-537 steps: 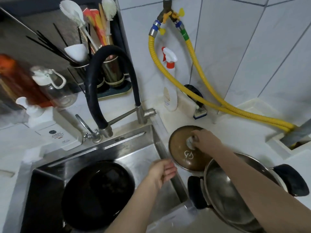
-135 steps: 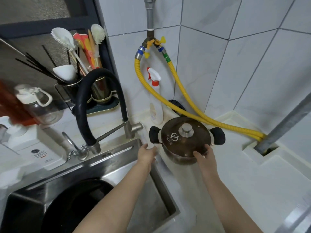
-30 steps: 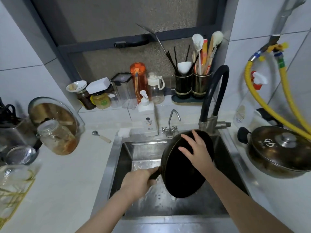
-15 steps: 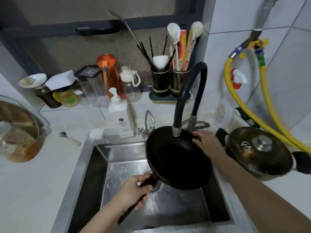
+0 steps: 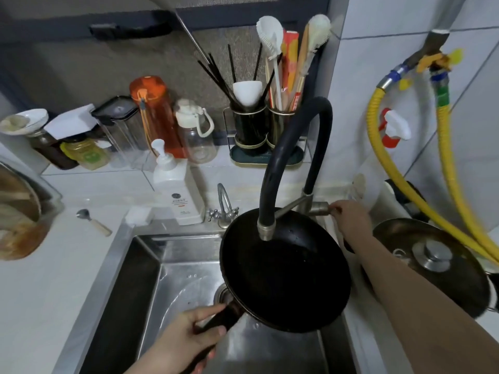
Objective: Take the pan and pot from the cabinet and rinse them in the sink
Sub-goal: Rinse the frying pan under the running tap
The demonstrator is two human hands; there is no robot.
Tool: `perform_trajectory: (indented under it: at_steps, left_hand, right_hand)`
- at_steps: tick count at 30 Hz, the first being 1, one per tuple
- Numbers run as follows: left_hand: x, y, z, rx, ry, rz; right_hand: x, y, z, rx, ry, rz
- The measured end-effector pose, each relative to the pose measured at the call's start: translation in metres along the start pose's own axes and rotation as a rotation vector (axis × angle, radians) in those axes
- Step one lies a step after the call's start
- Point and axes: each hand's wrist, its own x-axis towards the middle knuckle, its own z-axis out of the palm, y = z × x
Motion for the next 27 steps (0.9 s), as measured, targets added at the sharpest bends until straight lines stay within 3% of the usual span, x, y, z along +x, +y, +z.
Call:
perform_trajectory:
  at_steps: [15, 19, 23, 27]
  left_hand:
    - [-0.001, 0.006, 0.009, -0.062, -0.007, -0.03]
    - [-0.001, 0.005, 0.005, -0.043, -0.004, -0.032]
    - [-0.001, 0.002, -0.001, -0.031, 0.002, -0.019]
    - [-0.004, -0.001, -0.015, -0.009, -0.02, -0.002]
  right_hand:
    - [0.008, 0.015, 0.004, 0.172, 0.013, 0.044]
    - [-0.005, 0.012, 0.001, 0.038, 0.025, -0.056]
    - [-0.025, 0.007, 0.008, -0.145, 0.1, -0.307]
    - [-0.052, -0.013, 0.019, -0.144, -0.093, -0.402]
